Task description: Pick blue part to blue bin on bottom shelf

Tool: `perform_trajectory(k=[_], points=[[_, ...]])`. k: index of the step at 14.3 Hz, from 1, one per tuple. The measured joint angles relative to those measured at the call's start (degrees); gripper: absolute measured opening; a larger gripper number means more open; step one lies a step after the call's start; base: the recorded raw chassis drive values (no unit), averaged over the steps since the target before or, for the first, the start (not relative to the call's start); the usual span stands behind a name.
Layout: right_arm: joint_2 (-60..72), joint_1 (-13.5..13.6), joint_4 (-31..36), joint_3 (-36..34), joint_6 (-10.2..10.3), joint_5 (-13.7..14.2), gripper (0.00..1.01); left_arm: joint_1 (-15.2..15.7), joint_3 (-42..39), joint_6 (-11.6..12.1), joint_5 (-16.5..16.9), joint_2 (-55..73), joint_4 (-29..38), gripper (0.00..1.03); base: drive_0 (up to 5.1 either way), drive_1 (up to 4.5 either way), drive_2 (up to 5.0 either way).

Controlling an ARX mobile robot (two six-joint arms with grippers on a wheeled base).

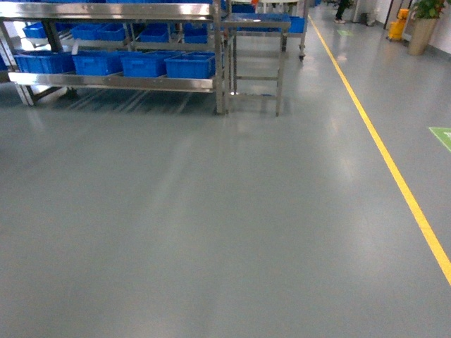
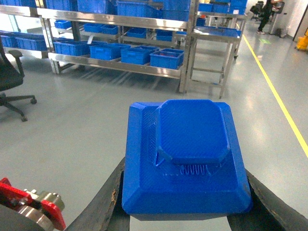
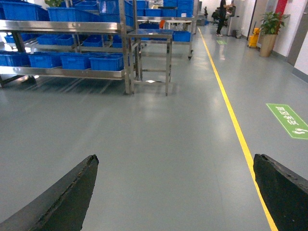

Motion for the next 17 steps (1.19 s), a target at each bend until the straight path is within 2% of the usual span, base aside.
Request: perform_trajectory(k=[6,11,17], points=[[0.0,0.0,0.0,0.0,0.0,0.0,0.98,0.0,0.0,0.0,0.0,0.0,0.0,0.44,-1.5,-1.48,-1.5],[0.0,0.0,0.0,0.0,0.0,0.0,0.98,0.0,0.0,0.0,0.0,-0.1,0.0,0.44,0.0,0.0,0.0],[0.0,0.0,0.1,0.0,0.0,0.0,0.98,0.0,0.0,0.0,0.0,-0.1,0.0,0.44,0.0,3.73,-3.8]])
